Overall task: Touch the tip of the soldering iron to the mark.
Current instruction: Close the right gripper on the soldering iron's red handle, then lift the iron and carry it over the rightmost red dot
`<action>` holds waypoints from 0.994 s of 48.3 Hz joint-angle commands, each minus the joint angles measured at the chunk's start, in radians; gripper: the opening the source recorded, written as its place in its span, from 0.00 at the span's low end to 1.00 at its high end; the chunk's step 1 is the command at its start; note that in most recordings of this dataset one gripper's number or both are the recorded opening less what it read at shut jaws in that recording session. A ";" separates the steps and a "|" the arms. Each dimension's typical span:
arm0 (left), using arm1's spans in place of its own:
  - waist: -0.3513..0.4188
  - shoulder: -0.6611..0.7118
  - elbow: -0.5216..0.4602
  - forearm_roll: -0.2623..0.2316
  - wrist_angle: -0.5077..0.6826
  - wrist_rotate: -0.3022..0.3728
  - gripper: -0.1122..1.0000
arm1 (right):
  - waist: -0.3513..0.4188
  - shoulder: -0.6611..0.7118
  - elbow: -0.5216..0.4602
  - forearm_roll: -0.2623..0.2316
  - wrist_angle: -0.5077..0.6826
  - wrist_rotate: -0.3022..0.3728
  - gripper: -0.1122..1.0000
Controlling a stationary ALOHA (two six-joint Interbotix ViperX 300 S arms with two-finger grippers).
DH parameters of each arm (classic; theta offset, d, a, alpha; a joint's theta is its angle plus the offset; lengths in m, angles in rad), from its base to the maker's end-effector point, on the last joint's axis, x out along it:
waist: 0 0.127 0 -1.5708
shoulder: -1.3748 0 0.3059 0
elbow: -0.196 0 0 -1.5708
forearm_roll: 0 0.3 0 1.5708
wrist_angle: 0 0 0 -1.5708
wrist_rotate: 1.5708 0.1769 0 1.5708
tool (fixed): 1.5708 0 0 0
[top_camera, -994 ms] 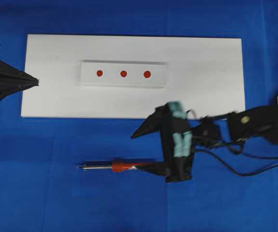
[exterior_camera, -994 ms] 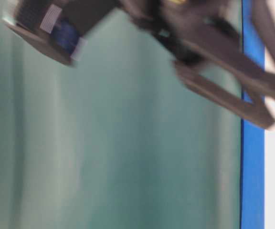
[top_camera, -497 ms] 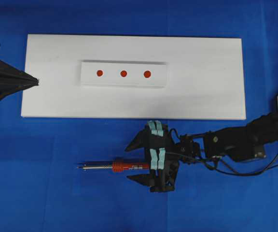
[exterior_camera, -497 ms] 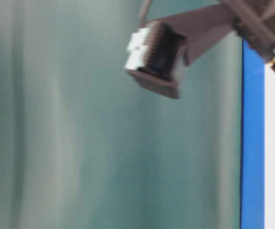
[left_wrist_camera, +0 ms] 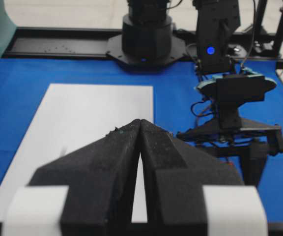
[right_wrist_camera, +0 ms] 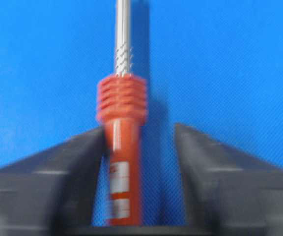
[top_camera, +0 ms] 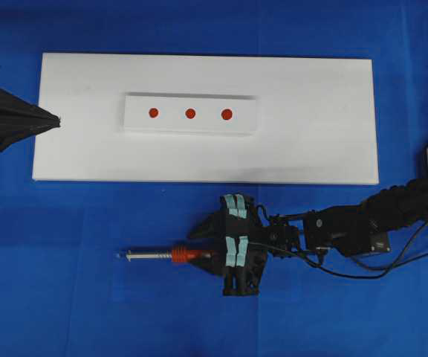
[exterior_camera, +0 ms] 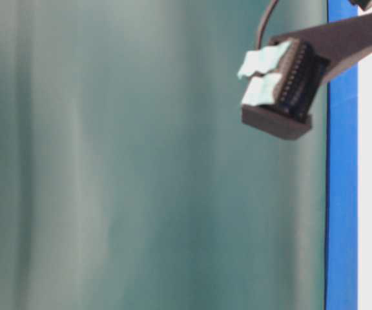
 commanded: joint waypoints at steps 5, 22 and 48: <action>0.003 0.003 -0.009 0.002 -0.011 0.000 0.10 | 0.015 -0.012 0.000 -0.006 -0.058 -0.003 0.16; 0.003 0.003 -0.005 0.002 -0.011 -0.002 0.10 | 0.017 -0.040 -0.003 -0.006 -0.061 -0.005 0.16; 0.003 0.003 -0.003 0.002 -0.011 -0.003 0.10 | -0.077 -0.462 0.008 -0.006 0.365 -0.137 0.16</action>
